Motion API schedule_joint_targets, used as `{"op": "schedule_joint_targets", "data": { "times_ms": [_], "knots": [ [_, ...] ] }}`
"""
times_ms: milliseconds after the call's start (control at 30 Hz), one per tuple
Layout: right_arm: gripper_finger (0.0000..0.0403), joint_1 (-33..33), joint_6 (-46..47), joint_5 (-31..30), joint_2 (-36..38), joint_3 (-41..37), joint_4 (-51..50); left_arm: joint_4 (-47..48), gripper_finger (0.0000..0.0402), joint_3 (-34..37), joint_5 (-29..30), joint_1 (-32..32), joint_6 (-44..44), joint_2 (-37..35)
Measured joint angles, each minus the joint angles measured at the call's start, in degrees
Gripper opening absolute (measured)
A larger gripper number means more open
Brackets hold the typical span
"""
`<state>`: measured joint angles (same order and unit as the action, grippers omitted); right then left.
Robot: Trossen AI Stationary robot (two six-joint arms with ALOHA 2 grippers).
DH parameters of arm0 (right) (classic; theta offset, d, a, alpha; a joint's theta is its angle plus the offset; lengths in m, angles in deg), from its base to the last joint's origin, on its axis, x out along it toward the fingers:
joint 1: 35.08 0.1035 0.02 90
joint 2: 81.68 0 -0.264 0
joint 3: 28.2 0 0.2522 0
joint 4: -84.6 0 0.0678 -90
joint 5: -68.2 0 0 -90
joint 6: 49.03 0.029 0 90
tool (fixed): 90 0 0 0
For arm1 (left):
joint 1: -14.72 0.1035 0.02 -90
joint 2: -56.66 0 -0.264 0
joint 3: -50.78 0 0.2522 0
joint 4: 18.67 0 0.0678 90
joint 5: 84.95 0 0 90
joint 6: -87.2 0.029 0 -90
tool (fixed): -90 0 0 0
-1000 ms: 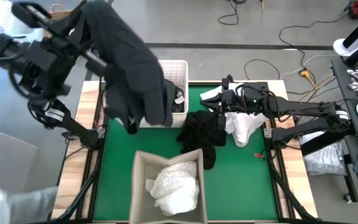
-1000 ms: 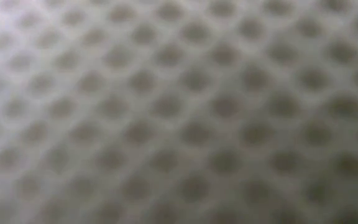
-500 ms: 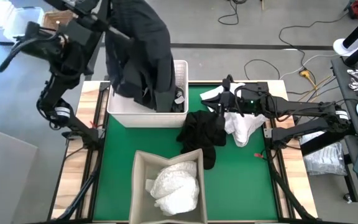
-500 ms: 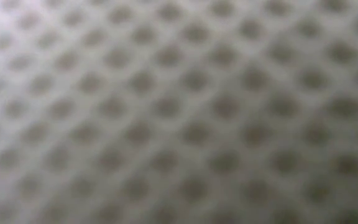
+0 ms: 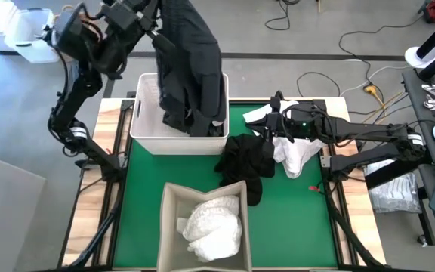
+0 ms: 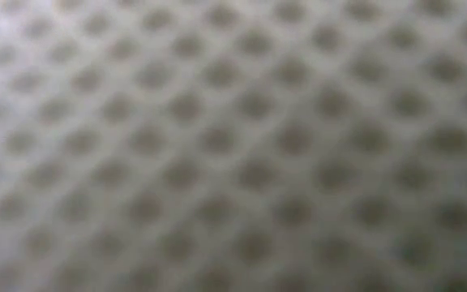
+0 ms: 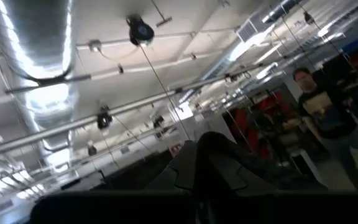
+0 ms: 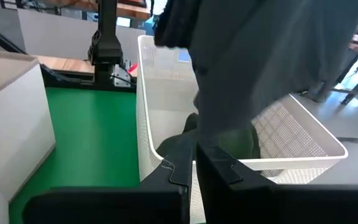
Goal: Sort clothes
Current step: Put the black shorts into the white bin
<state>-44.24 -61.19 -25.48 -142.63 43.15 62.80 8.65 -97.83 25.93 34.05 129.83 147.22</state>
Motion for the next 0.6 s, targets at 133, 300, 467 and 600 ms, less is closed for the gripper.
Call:
{"op": "schedule_joint_targets", "data": {
  "times_ms": [133,300,467,600],
  "knots": [
    [0.0013,0.01,-0.53,0.02,0.00,0.00,-0.65,6.51,0.0000,0.00,-0.04,0.87,-3.70,0.00],
    [0.0013,0.01,-0.53,0.02,0.00,-0.07,-1.23,12.67,0.0000,0.00,-0.91,1.21,-8.00,-0.19],
    [0.0013,0.01,-0.96,0.01,0.00,-0.23,-2.27,18.39,0.0000,0.00,-0.92,1.21,-10.01,-0.22],
    [0.0013,-0.01,-0.86,0.00,0.00,-0.46,-2.29,21.70,0.0000,0.00,1.32,1.53,-9.04,-0.22]
  ]
}}
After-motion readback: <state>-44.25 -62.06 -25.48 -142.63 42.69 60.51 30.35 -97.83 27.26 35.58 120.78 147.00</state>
